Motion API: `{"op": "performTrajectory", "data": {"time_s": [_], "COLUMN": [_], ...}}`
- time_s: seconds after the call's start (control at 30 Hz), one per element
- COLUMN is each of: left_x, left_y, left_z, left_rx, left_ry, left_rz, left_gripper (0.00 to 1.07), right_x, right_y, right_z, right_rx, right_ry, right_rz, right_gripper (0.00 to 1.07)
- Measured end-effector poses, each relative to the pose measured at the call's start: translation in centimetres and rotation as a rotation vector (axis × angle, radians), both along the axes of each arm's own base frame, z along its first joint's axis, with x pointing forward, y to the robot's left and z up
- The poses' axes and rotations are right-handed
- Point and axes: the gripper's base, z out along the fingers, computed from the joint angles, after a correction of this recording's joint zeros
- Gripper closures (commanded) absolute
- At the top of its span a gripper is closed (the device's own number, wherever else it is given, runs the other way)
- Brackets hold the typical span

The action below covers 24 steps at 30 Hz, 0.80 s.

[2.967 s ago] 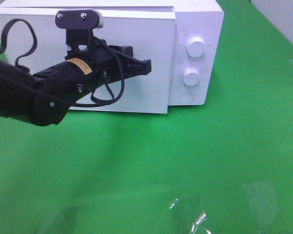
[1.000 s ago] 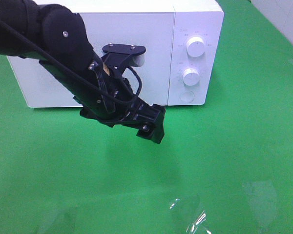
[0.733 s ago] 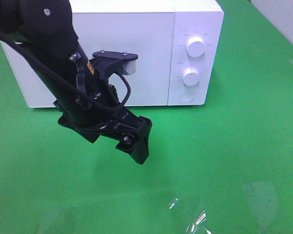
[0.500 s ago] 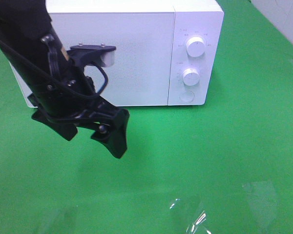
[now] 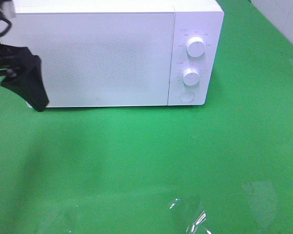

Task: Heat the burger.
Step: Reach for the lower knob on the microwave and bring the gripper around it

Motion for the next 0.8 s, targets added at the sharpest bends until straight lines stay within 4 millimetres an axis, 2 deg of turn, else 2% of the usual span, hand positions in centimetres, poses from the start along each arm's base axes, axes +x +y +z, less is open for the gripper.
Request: {"op": "performTrajectory", "data": {"time_s": [0.03, 0.13, 0.2, 0.23, 0.3, 0.33, 0.37, 0.4, 0.53, 0.8], "left_x": [-0.2, -0.3, -1.2, -1.2, -2.2, -2.2, -3.0, -3.0, -5.1, -8.1], "left_y": [1.5, 2.1, 4.3, 4.3, 5.3, 5.3, 5.9, 5.9, 7.1, 7.5], "left_z": [1.0, 1.4, 3.3, 3.3, 4.8, 4.8, 5.9, 5.9, 8.1, 10.5], "left_rx": [-0.002, -0.004, -0.013, -0.013, -0.021, -0.021, -0.028, -0.028, -0.034, -0.033], "left_ry": [-0.027, -0.038, -0.107, -0.107, -0.167, -0.167, -0.21, -0.21, -0.308, -0.438], "left_rz": [0.042, 0.061, 0.116, 0.116, 0.14, 0.14, 0.156, 0.156, 0.185, 0.153], "left_gripper": [0.08, 0.08, 0.08, 0.08, 0.08, 0.08, 0.08, 0.08, 0.08, 0.08], "right_x": [0.0, 0.0, 0.0, 0.0, 0.0, 0.0, 0.0, 0.0, 0.0, 0.0], "right_y": [0.0, 0.0, 0.0, 0.0, 0.0, 0.0, 0.0, 0.0, 0.0, 0.0], "right_z": [0.0, 0.0, 0.0, 0.0, 0.0, 0.0, 0.0, 0.0, 0.0, 0.0], "right_rx": [0.0, 0.0, 0.0, 0.0, 0.0, 0.0, 0.0, 0.0, 0.0, 0.0], "right_ry": [0.0, 0.0, 0.0, 0.0, 0.0, 0.0, 0.0, 0.0, 0.0, 0.0], "right_rz": [0.0, 0.0, 0.0, 0.0, 0.0, 0.0, 0.0, 0.0, 0.0, 0.0], "right_gripper": [0.34, 0.34, 0.34, 0.34, 0.34, 0.34, 0.34, 0.34, 0.34, 0.34]}}
